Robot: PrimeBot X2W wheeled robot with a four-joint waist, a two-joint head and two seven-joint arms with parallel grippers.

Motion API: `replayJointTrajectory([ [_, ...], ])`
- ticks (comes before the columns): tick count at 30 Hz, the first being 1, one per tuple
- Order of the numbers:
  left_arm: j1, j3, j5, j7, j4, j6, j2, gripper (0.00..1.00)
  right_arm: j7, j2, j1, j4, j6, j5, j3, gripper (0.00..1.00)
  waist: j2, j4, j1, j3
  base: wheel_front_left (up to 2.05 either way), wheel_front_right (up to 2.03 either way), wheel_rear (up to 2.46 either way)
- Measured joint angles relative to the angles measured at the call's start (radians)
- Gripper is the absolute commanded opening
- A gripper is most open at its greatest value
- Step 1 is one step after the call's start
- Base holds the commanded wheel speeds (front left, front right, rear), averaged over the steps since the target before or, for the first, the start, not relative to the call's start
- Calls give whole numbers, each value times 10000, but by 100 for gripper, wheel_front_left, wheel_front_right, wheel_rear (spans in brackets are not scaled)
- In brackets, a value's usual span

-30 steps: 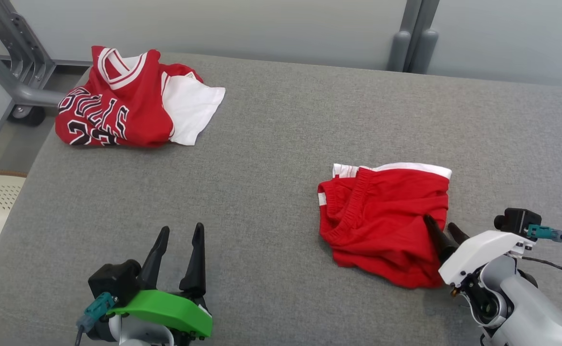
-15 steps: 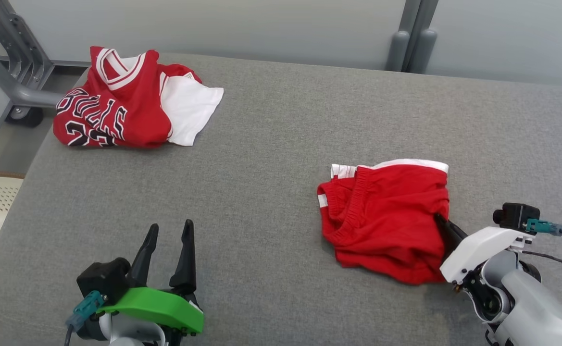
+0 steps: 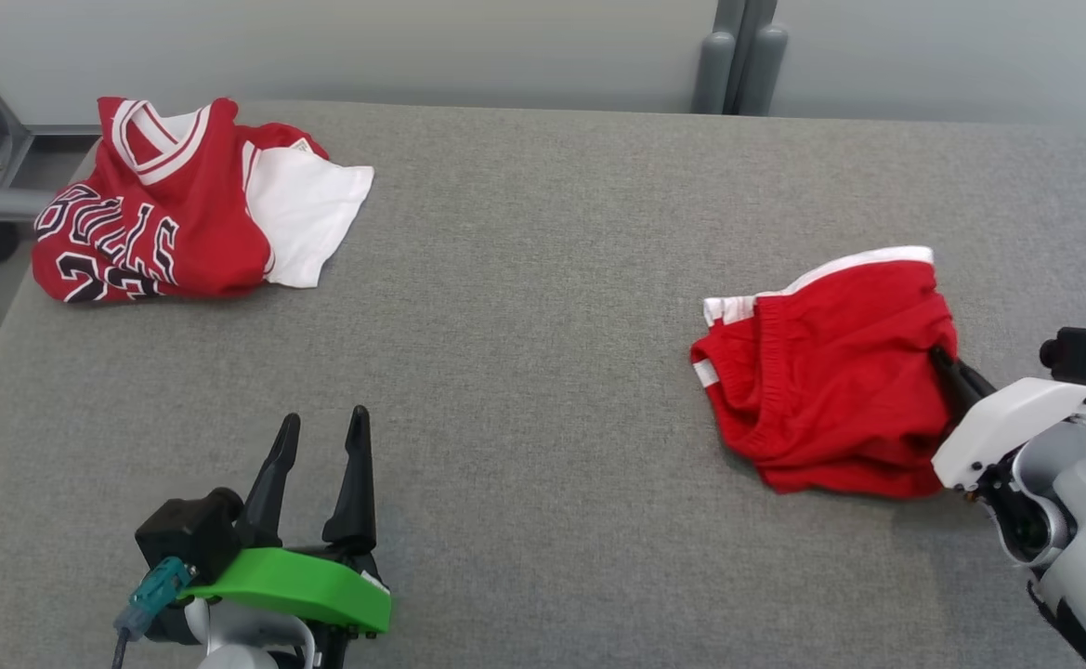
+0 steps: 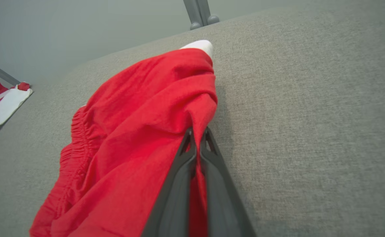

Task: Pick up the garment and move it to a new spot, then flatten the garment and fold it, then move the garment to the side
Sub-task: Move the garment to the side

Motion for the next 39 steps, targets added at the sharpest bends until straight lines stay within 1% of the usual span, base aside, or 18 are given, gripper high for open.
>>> replayJointTrajectory([
  [7, -20, -40, 290, 27, -382, 17, 48, 100, 2, -872, -388, 242, -173, -272, -242, 0, 0, -383, 0, 287, 0, 0, 0],
  [13, -122, -84, 623, 199, -851, 19, 385, 100, 4, -1636, -853, 433, -328, -476, -441, 0, 0, -631, 0, 689, 0, 0, 0],
  [17, -414, -157, 771, 322, -1197, 21, 391, 100, 4, -2042, -1173, 533, -353, -642, -485, 0, 0, -760, 0, 1008, 0, 0, 0],
  [19, -533, -157, 821, 416, -1344, 21, 408, 100, 4, -2157, -1335, 585, -357, -748, -483, 0, 0, -822, 0, 1170, 0, 0, 0],
  [20, -548, -171, 823, 464, -1440, 21, 408, 100, 4, -2190, -1411, 602, -428, -805, -491, 0, 0, -852, 0, 1250, 0, 0, 0],
  [25, -804, -299, 786, 715, -1829, 21, 370, 100, 0, -2330, -1841, 752, -428, -972, -523, 0, 0, -1006, 0, 1654, 0, 0, 0],
  [27, -894, -322, 788, 780, -1864, 21, 376, 100, -2, -2414, -1952, 836, -449, -972, -550, 0, 0, -1042, 0, 1753, 0, 0, 0],
  [28, -915, -314, 788, 805, -1885, 21, 391, 100, -19, -2449, -1987, 876, -512, -972, -571, 0, 0, -1055, 0, 1792, 0, 0, 0],
  [33, -916, -293, 826, 913, -2067, 31, 523, 100, -46, -2548, -2172, 1068, -531, -965, -736, 0, 0, -1074, 0, 1889, 0, 0, 0],
  [35, -918, -268, 876, 995, -2111, 33, 573, 100, -69, -2658, -2226, 1156, -644, -961, -836, 0, 0, -1065, 0, 1910, 0, 0, 0],
  [36, -918, -247, 892, 1083, -2161, 33, 581, 100, -71, -2817, -2250, 1306, -708, -963, -884, 0, 0, -1058, 0, 1933, 0, 0, 0],
  [39, -919, -226, 924, 1189, -2224, 33, 604, 100, -71, -2963, -2370, 1453, -769, -970, -884, 0, 0, -1055, 0, 1977, 0, 0, 0],
])
